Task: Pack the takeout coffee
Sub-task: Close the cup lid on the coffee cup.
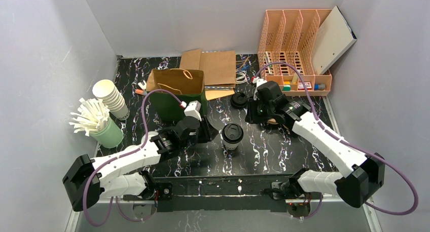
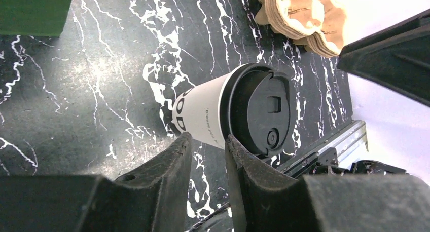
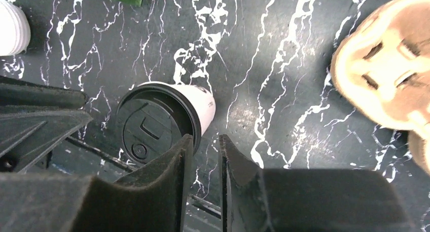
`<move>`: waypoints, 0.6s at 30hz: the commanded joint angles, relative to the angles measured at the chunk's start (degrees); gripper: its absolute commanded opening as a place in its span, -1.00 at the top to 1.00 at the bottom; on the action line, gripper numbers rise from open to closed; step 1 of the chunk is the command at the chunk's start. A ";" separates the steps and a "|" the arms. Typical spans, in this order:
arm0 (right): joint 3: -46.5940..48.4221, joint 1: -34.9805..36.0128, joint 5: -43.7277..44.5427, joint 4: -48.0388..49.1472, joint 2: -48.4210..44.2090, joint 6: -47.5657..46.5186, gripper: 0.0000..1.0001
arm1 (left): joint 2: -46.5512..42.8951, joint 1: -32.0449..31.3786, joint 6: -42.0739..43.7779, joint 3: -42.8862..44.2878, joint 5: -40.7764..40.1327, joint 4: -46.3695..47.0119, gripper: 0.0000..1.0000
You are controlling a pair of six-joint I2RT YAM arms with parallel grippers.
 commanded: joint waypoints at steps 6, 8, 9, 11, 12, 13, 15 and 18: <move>-6.56 -4.70 -12.89 6.55 -4.05 3.12 0.56 | 3.65 0.67 1.13 3.27 1.31 2.81 0.48; -7.66 -4.81 -13.37 7.33 -4.21 3.35 0.58 | 4.94 0.67 1.45 4.07 1.37 2.33 0.51; -8.17 -4.80 -13.70 7.60 -4.25 3.44 0.58 | 5.42 0.67 1.62 4.31 1.59 2.53 0.53; -8.97 -4.83 -14.25 8.15 -4.33 3.49 0.59 | 5.88 0.67 1.60 4.48 1.78 3.14 0.58; -9.27 -4.80 -14.50 8.40 -4.34 3.55 0.59 | 5.96 0.67 1.65 4.53 1.64 3.30 0.58; -9.61 -4.83 -14.68 8.66 -4.39 3.55 0.60 | 5.91 0.67 1.69 4.60 1.44 3.27 0.58; -10.00 -4.85 -14.84 8.90 -4.28 3.53 0.63 | 5.83 0.67 2.20 5.19 0.70 2.64 0.60; -10.31 -4.86 -14.97 9.07 -4.20 3.51 0.70 | 5.96 0.67 2.95 5.87 0.17 1.64 0.64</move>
